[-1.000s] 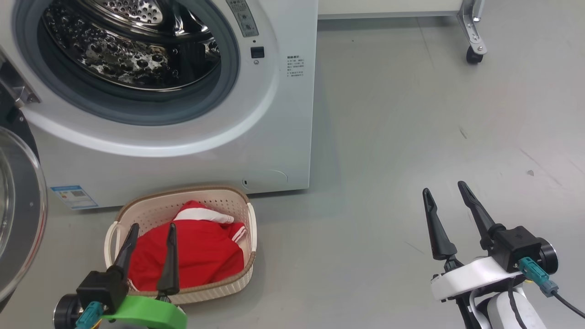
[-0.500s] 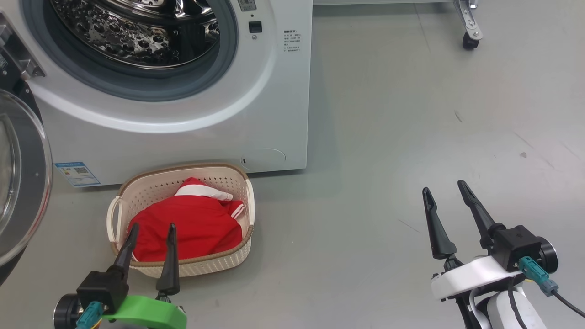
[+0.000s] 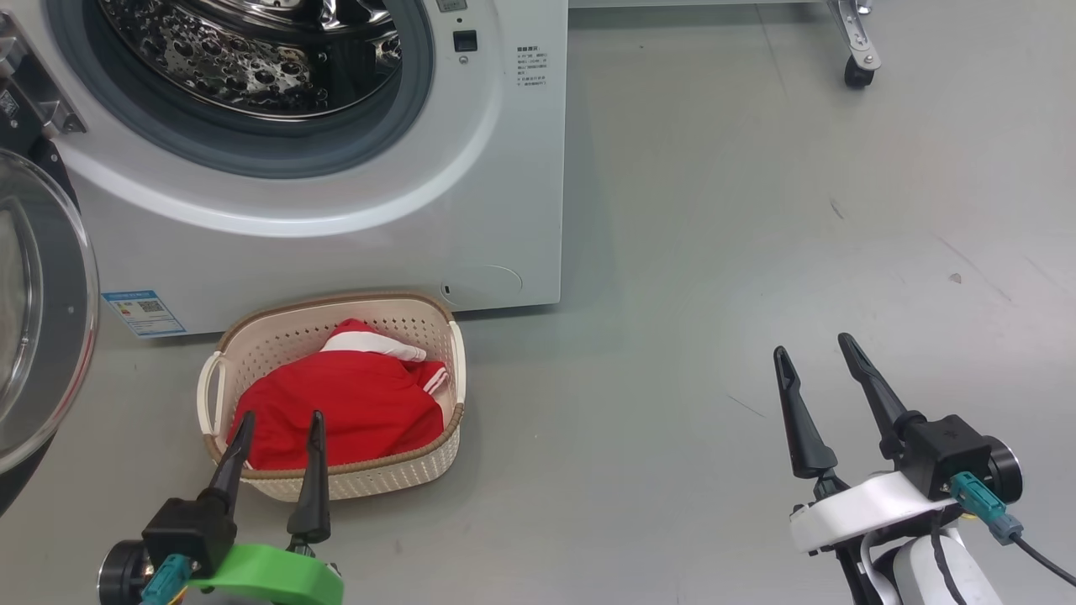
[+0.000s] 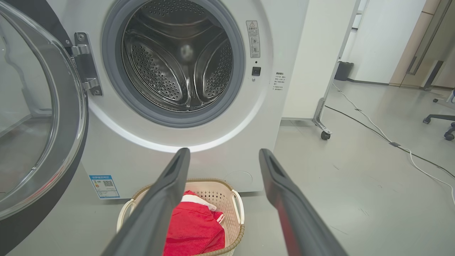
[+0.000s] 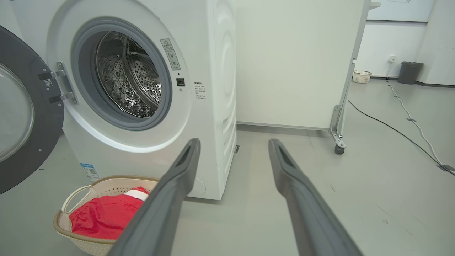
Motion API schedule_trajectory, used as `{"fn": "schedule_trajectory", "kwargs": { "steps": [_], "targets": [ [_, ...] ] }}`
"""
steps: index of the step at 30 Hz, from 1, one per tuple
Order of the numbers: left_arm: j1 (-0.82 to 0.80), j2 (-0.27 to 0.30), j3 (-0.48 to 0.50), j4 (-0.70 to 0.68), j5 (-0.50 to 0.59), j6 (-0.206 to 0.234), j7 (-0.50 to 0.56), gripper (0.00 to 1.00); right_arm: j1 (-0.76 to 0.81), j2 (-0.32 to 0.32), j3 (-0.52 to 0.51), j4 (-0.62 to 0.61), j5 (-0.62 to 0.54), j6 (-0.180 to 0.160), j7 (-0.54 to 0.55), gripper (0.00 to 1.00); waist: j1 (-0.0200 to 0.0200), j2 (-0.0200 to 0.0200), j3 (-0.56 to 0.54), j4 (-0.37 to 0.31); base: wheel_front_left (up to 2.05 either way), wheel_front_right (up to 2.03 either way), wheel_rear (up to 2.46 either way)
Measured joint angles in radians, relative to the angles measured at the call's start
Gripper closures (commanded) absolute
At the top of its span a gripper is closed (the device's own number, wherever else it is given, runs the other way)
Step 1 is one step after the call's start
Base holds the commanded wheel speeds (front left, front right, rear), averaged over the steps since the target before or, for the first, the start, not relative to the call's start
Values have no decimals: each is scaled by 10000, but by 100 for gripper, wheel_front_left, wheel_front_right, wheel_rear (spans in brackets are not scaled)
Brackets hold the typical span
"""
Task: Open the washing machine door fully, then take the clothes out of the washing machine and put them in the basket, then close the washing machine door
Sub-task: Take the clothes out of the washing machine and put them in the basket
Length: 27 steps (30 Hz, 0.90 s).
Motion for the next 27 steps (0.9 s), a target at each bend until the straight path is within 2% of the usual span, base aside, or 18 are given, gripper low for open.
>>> {"fn": "schedule_trajectory", "kwargs": {
  "steps": [27],
  "targets": [
    [0,0,13,58,144,90,0,0,-1,0,31,54,0,0,-2,0,0,0,-122,-17,0,0,0]
  ]
}}
